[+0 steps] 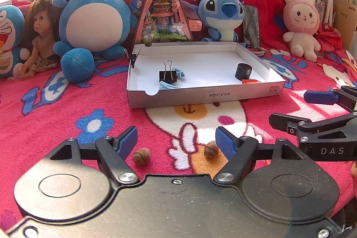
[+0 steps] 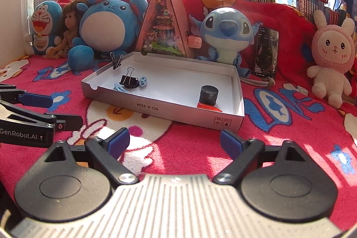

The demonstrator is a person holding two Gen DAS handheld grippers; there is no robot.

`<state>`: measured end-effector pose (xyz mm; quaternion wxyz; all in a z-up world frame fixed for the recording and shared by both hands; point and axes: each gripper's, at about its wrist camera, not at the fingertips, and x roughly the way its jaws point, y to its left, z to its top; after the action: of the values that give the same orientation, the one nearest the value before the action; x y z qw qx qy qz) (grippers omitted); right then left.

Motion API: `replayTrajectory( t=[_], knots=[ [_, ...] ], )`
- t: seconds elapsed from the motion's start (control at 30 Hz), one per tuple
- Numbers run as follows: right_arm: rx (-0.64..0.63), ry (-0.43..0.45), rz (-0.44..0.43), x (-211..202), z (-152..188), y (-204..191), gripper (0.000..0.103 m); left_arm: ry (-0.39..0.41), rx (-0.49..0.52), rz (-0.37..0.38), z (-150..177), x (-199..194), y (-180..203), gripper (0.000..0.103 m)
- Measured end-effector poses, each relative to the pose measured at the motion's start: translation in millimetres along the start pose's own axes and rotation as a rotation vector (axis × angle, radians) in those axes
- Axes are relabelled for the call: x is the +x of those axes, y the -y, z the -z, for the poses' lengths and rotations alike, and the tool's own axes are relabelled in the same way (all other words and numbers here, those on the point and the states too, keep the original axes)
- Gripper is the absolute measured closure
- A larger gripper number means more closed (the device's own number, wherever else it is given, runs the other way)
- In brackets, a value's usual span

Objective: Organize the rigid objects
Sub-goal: 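Withdraw both open tools from the box back toward the blanket, then grasp a brown nut with the left tool while the right tool grasps the clear cup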

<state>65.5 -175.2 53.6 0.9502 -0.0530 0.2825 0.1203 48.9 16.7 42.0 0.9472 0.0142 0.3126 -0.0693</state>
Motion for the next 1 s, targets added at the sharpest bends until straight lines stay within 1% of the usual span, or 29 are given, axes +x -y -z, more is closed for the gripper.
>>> replayTrajectory(
  t=[0.3, 0.47, 0.6, 0.7, 0.8, 0.87, 0.9, 0.93, 1.0],
  knots=[
    [0.004, -0.017, 0.0, -7, 13, -1, 0.01, -0.013, -0.006, 0.001, 11, -8, 0, 0.027],
    [-0.001, -0.035, -0.008, -11, 24, -2, 0.01, -0.035, -0.004, 0.017, 21, -13, 2, 0.027],
    [-0.027, -0.054, -0.018, -15, 35, -5, 0.01, -0.053, 0.02, 0.037, 31, -16, 5, 0.028],
    [-0.051, -0.064, -0.019, -15, 39, -8, 0.01, -0.058, 0.034, 0.034, 34, -15, 9, 0.032],
    [-0.055, -0.066, -0.023, -15, 40, -9, 0.01, -0.07, 0.01, 0.053, 34, -13, 9, 0.037],
    [-0.051, -0.062, -0.028, -15, 40, -10, 0.012, -0.071, -0.003, 0.071, 33, -12, 9, 0.043],
    [-0.05, -0.061, -0.031, -15, 40, -10, 0.012, -0.068, -0.004, 0.07, 33, -12, 10, 0.044],
    [-0.051, -0.061, -0.031, -15, 39, -11, 0.014, -0.064, -0.003, 0.066, 32, -11, 11, 0.047],
    [-0.055, -0.062, -0.033, -14, 39, -12, 0.018, -0.055, -0.006, 0.055, 29, -8, 12, 0.05]
  ],
)
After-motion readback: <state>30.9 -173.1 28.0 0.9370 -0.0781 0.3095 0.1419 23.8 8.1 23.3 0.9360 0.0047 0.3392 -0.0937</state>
